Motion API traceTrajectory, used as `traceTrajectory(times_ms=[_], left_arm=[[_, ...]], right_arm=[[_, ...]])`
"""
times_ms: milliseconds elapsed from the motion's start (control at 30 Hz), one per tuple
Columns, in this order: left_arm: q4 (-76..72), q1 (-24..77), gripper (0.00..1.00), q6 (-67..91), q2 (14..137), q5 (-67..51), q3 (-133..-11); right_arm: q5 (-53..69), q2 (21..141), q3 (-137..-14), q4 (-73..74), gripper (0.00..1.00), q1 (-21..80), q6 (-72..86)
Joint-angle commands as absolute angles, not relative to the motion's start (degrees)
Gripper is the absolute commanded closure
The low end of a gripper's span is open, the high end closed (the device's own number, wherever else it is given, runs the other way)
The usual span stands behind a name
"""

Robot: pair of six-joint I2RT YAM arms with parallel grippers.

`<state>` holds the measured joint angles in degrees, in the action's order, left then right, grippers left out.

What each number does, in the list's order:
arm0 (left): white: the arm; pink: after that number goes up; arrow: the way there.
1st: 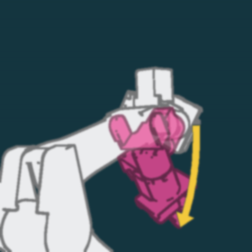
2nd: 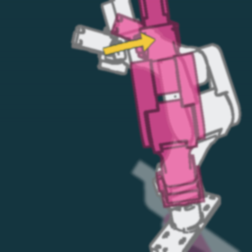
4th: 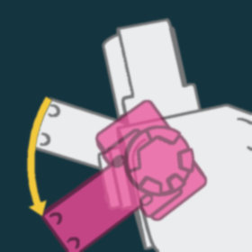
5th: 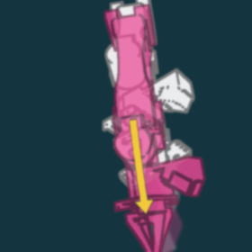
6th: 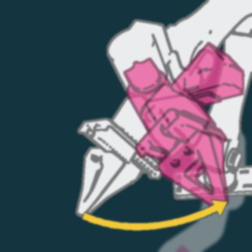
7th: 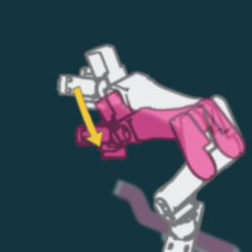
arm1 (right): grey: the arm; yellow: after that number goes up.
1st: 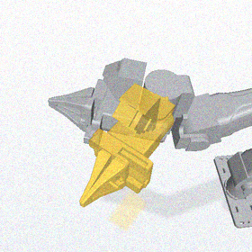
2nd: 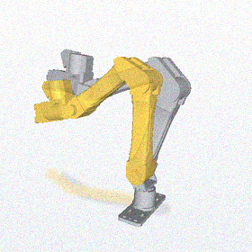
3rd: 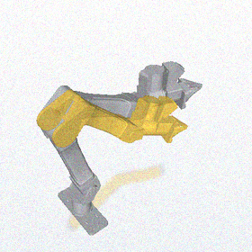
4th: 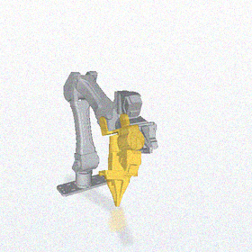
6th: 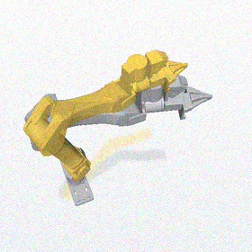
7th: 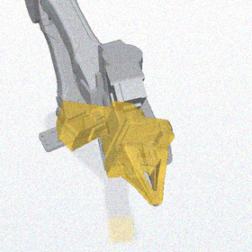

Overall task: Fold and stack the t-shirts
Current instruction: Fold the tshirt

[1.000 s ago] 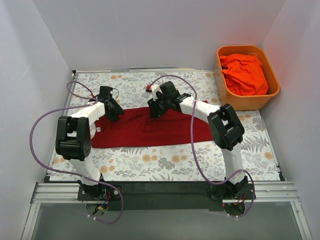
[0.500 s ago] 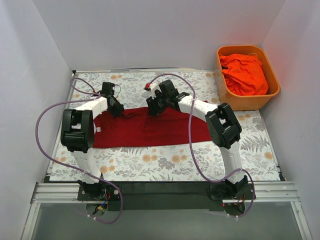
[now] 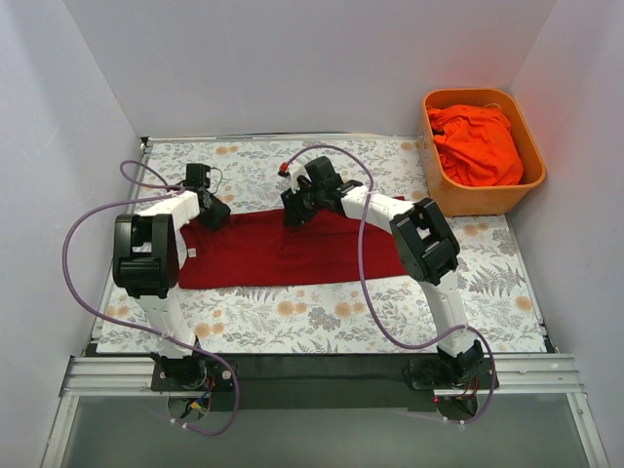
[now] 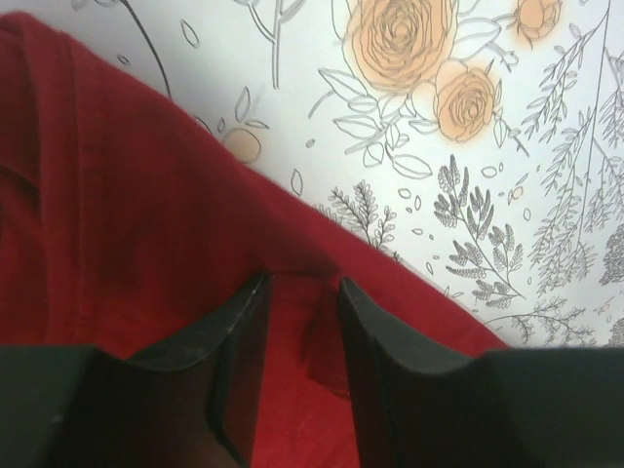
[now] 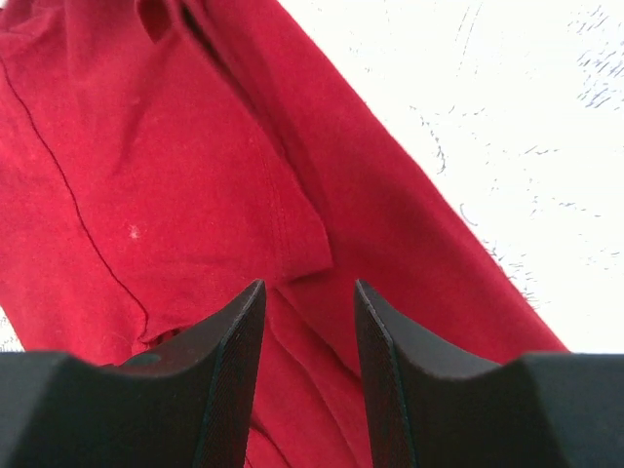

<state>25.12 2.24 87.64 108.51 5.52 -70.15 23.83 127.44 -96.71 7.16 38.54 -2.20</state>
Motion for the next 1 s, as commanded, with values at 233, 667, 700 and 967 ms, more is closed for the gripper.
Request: traceTrajectory(times_ms=[233, 667, 700, 967], left_arm=[[23.47, 1.23, 0.41, 86.84, 97.57, 6.76, -67.77], [24.96, 1.93, 0.42, 85.87, 81.83, 5.62, -49.49], [25.05, 1.93, 0.43, 85.87, 81.83, 5.71, -48.61], [24.52, -3.24, 0.46, 88.24, 82.53, 7.91, -41.66]], right_arm=[[23.2, 126.3, -98.26, 4.57, 0.59, 38.58, -0.35], [24.61, 125.77, -95.72, 3.52, 0.62, 38.32, 7.2], [24.61, 125.77, -94.76, 3.34, 0.62, 38.15, 7.82], [23.73, 126.39, -88.25, 2.55, 0.64, 33.14, 12.82]])
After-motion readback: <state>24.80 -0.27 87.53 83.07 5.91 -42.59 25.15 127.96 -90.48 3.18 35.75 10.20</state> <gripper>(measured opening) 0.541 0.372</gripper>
